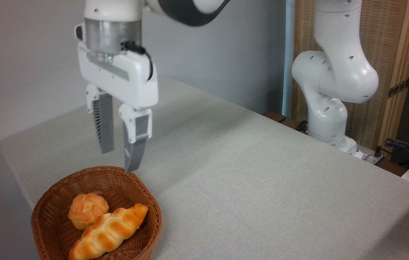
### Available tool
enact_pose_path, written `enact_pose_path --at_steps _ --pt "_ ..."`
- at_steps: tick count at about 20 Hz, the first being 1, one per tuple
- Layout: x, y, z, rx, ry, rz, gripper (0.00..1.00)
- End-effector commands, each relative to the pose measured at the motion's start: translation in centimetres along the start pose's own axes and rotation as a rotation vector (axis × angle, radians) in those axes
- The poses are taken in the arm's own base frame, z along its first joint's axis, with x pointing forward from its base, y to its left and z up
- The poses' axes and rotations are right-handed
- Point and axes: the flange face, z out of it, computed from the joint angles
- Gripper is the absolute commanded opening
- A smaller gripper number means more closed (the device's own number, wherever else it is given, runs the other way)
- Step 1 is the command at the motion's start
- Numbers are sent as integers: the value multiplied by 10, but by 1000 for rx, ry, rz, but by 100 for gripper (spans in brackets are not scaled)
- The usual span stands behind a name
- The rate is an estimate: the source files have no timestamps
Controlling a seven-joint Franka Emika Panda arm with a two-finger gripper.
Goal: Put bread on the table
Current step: 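Lower the open gripper into the wicker basket over the round bun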
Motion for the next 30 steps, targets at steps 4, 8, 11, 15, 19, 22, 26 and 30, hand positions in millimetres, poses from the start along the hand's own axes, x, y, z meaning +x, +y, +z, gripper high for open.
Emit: enact_pose_path --at_steps 4,8,11,15,19,22,26,30 --pt "51 24 65 -12 66 54 100" --pt "67 30 106 1 94 94 100" --pt "74 40 133 13 65 142 100" --pt "78 52 159 26 14 201 100" --pt "82 61 169 4 10 206 100" --pt "85 67 175 -7 9 214 100" --pt "85 66 175 -4 7 214 81" --pt "84 64 174 -3 8 213 46"
